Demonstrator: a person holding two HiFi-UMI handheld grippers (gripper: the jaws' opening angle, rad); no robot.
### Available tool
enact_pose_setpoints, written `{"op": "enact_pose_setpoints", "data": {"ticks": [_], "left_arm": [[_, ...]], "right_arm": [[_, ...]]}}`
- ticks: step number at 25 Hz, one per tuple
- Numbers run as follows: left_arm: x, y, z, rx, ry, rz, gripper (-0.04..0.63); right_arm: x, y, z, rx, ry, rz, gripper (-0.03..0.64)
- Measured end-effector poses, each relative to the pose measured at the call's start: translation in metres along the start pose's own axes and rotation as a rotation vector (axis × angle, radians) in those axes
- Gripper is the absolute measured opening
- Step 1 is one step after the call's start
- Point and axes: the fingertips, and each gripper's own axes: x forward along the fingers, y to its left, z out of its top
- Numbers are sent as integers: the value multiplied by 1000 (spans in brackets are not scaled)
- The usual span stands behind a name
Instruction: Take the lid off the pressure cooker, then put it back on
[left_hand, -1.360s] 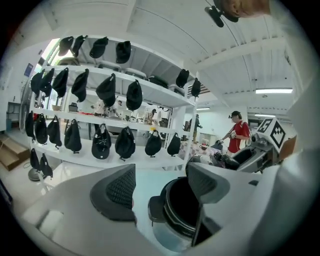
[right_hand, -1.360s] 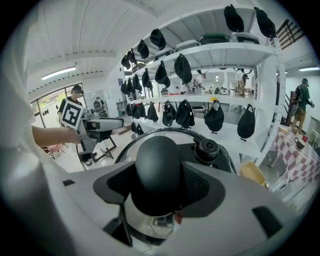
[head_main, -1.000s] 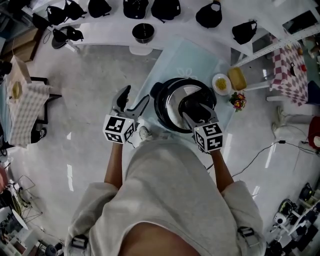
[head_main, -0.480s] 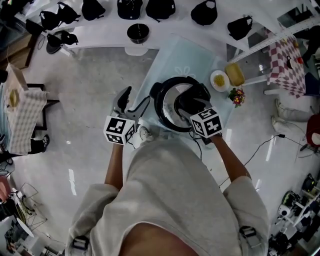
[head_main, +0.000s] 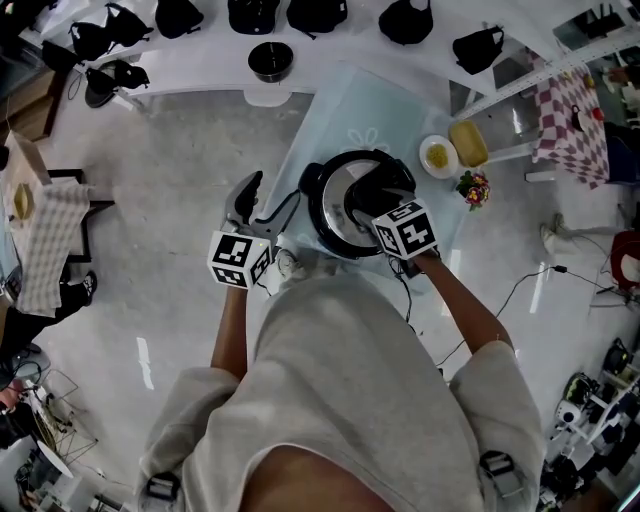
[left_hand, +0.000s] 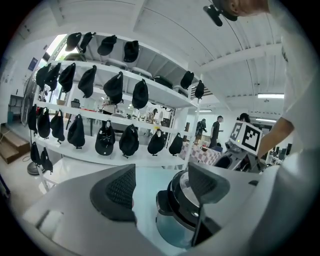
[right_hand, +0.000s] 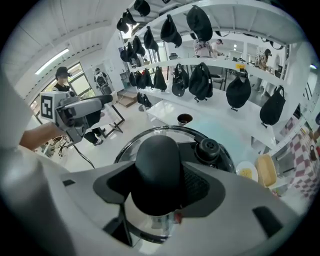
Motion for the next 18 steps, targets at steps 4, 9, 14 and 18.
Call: {"op": "enact_pose_setpoints", "data": {"ticks": [4, 9, 14, 18], "left_arm": [[5, 2, 3, -2, -4, -5, 328], [12, -4, 3, 1, -1, -20, 328], [13, -6, 5, 8, -1, -18, 328], [14, -7, 6, 11, -4, -17, 328]], "right_arm": [[4, -1, 3, 15, -10, 18, 275], [4, 0, 1, -24, 3, 33, 276], [5, 1, -3, -127, 94, 51, 285], [5, 5, -7, -308, 206, 62, 288]]}}
